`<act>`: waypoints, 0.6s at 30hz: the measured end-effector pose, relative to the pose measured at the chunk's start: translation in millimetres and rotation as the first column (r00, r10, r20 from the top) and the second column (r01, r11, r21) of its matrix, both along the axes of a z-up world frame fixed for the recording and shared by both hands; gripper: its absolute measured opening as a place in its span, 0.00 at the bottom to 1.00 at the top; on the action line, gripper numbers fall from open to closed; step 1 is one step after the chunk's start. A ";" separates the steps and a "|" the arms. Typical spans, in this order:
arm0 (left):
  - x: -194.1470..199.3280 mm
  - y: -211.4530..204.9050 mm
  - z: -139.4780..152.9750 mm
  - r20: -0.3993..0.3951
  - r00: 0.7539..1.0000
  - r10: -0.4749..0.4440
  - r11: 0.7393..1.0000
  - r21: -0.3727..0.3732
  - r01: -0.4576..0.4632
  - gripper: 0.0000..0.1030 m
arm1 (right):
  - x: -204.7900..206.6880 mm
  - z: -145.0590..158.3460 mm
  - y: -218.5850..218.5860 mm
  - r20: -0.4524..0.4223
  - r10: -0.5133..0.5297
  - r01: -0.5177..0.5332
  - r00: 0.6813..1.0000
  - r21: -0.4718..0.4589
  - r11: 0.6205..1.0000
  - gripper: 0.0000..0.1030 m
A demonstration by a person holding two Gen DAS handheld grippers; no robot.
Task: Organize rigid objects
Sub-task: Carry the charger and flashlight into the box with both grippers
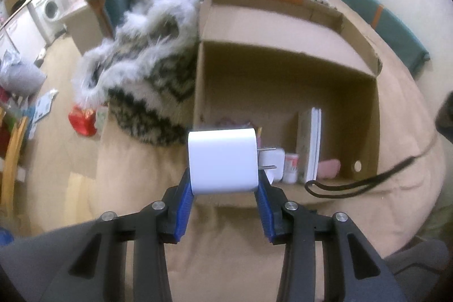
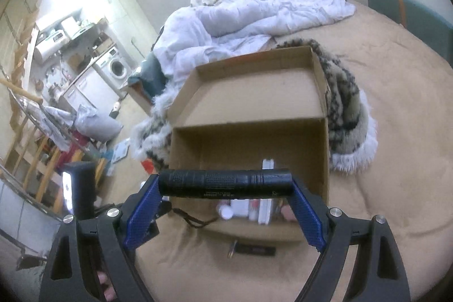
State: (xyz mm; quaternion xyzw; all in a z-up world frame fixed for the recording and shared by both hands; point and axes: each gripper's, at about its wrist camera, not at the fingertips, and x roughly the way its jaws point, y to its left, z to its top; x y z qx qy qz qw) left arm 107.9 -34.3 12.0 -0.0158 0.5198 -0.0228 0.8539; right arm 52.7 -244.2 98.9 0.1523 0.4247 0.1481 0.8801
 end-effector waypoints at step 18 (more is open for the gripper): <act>44.5 -35.1 -75.3 -0.092 0.994 -0.063 0.996 0.051 0.068 0.37 | 34.8 -128.5 -0.8 -0.168 -0.017 0.007 0.986 -0.060 0.998 0.90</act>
